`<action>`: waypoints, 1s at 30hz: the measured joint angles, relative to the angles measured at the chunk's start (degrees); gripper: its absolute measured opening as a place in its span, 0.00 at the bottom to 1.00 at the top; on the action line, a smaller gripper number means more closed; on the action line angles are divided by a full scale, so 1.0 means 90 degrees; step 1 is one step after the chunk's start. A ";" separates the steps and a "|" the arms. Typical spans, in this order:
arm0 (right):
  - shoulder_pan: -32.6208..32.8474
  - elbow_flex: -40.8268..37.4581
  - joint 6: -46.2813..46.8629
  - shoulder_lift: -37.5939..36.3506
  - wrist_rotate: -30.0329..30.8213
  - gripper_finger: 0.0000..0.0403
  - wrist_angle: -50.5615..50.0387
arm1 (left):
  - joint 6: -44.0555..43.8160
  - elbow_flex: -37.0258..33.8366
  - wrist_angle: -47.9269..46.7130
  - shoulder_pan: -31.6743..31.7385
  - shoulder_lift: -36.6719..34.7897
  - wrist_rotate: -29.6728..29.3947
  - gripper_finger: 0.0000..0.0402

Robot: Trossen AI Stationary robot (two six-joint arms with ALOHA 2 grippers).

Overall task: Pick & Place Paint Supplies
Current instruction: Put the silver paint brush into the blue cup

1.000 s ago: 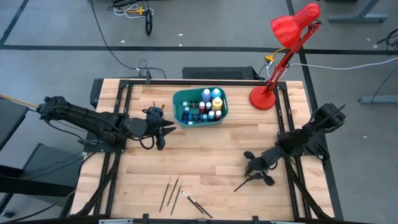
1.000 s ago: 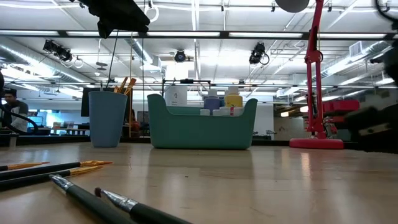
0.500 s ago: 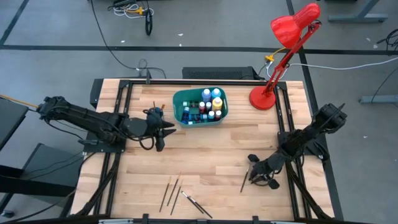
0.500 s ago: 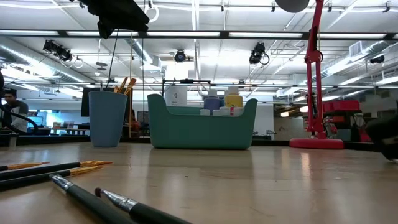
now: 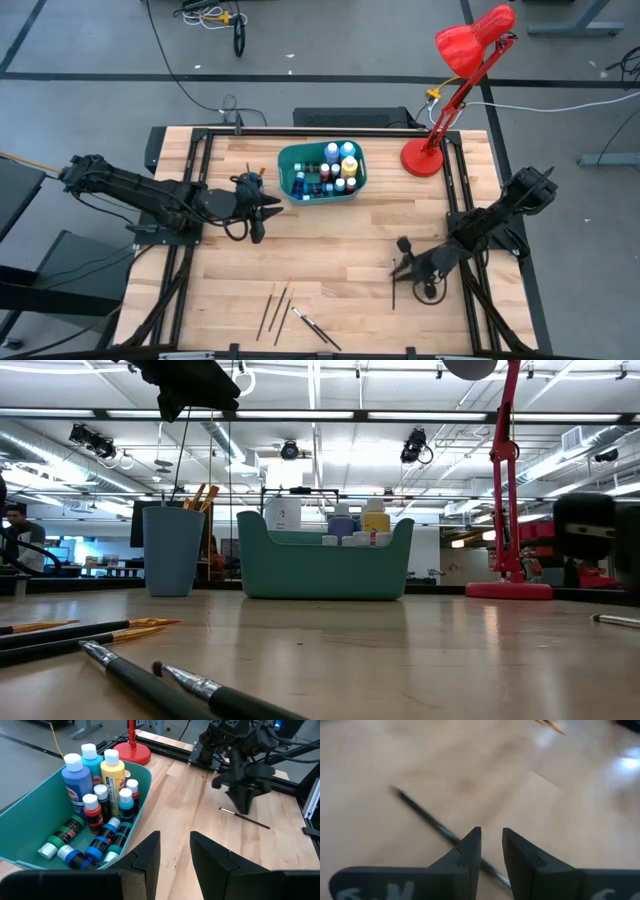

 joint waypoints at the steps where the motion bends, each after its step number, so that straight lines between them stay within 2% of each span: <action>1: -0.0038 0.0000 -0.0070 0.0000 0.0231 0.20 -0.0087 | 0.0000 0.0000 0.0000 0.0000 0.0000 0.0000 0.29; 3: -0.0116 0.0000 -0.0260 0.0000 0.0274 0.20 -0.0170 | 0.0001 0.0000 0.0000 0.0000 0.0000 0.0000 0.29; 8: -0.0323 0.0002 -0.0557 -0.0004 -0.0753 0.20 -0.0294 | 0.0002 0.0000 0.0000 0.0000 0.0000 -0.0001 0.29; 12: -0.0336 0.0005 -0.0226 -0.0005 -0.0736 0.20 -0.0470 | 0.0002 0.0000 0.0000 0.0000 0.0000 -0.0002 0.29; 20: -0.0329 0.0001 -0.0381 -0.0005 -0.0932 0.20 -0.0457 | 0.0003 0.0000 0.0000 0.0000 0.0000 0.0006 0.29; 30: -0.0320 0.0023 0.1096 -0.0036 -0.0594 0.18 -0.0916 | 0.0002 0.0000 0.0000 0.0002 0.0000 0.0007 0.29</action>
